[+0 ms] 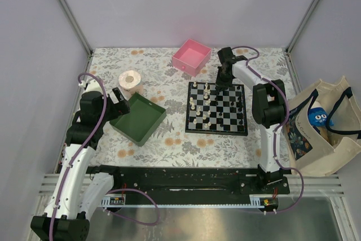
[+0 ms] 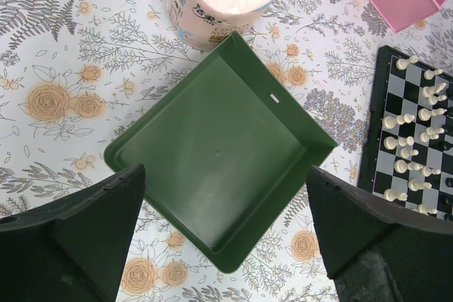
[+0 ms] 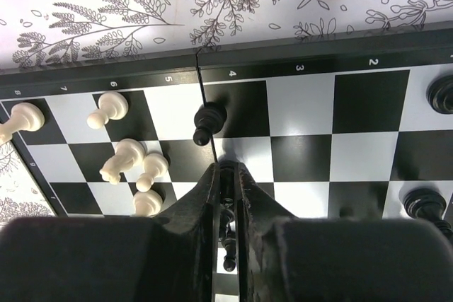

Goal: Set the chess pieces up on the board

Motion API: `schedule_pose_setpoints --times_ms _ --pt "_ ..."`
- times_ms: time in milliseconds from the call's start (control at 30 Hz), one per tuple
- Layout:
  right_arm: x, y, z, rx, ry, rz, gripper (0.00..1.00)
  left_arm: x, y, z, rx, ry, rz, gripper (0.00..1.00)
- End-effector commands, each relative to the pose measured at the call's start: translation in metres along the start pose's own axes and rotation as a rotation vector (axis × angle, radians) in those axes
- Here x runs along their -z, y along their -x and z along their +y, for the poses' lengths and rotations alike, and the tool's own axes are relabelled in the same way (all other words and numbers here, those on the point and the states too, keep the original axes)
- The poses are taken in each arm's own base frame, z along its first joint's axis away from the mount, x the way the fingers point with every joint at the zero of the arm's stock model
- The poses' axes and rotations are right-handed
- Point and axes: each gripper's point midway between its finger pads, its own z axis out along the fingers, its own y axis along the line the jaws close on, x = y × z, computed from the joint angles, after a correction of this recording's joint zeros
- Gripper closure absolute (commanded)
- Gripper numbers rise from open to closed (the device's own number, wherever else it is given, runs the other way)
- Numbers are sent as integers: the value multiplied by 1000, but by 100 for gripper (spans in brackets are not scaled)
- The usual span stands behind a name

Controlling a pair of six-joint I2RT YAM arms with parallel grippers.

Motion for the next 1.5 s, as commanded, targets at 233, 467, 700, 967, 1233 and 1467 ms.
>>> schedule_pose_setpoints --times_ms 233,467,700,967,1233,1467 --pt "58 24 -8 34 15 -128 92 1 8 -4 4 -28 -39 1" --pt "60 34 -51 -25 -42 -137 91 2 8 -4 4 -29 -41 1" --pt "52 35 -82 -71 -85 -122 91 2 8 -4 4 -29 -41 1" --pt "41 39 -93 -88 -102 -108 91 1 8 -5 3 -29 -38 1" --pt "33 41 -97 -99 -108 -99 91 0 7 -5 4 -27 -34 1" --pt "26 39 -104 -104 -121 -85 91 -1 7 -4 5 -27 -32 1"
